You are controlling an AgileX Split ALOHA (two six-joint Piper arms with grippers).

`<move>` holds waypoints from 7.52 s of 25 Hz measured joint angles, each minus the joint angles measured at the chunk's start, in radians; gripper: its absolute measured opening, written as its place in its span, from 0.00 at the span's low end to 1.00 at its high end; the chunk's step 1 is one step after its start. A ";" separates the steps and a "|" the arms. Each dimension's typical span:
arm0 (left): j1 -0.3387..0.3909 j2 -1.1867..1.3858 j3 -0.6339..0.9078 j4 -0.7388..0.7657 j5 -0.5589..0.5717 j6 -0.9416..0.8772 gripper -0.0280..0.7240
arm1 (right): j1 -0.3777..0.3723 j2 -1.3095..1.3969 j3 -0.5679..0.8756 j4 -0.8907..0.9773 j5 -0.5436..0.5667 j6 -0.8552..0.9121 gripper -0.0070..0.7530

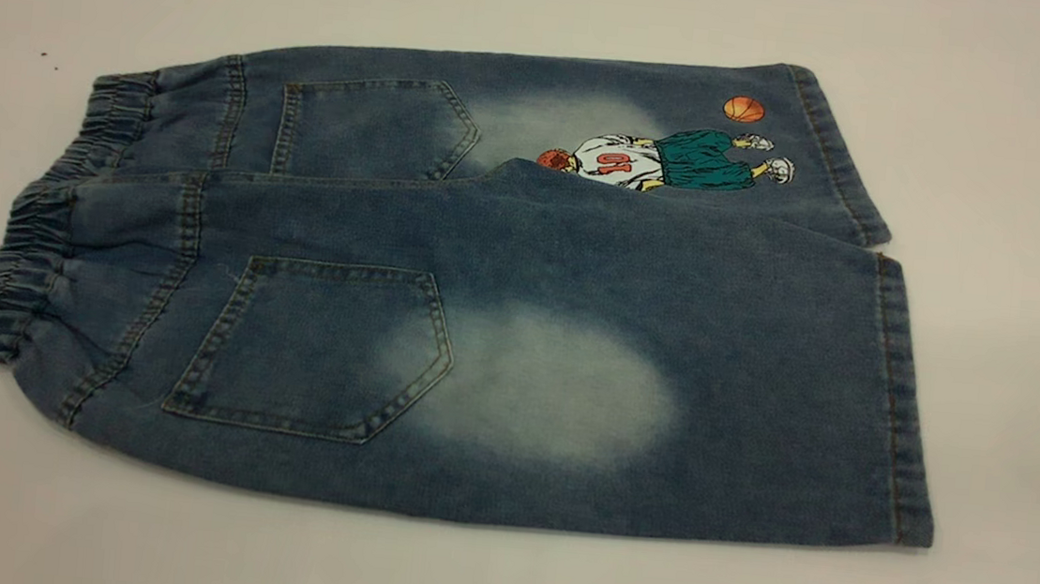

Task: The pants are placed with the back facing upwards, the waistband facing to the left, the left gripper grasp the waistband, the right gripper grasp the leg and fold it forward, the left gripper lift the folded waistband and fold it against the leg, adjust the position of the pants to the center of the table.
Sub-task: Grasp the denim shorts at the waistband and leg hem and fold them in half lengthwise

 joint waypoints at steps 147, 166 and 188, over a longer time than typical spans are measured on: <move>-0.079 2.004 -0.269 0.022 -1.067 -0.120 0.14 | 0.171 2.043 -0.089 1.664 -0.615 -1.391 0.05; 0.027 1.860 -0.636 -0.336 -0.386 0.051 0.14 | 0.010 1.936 -0.413 1.678 -0.352 -1.135 0.04; 0.091 2.157 -0.727 -0.997 -0.845 0.250 0.15 | -0.032 2.371 -0.884 1.734 -0.478 -0.890 0.08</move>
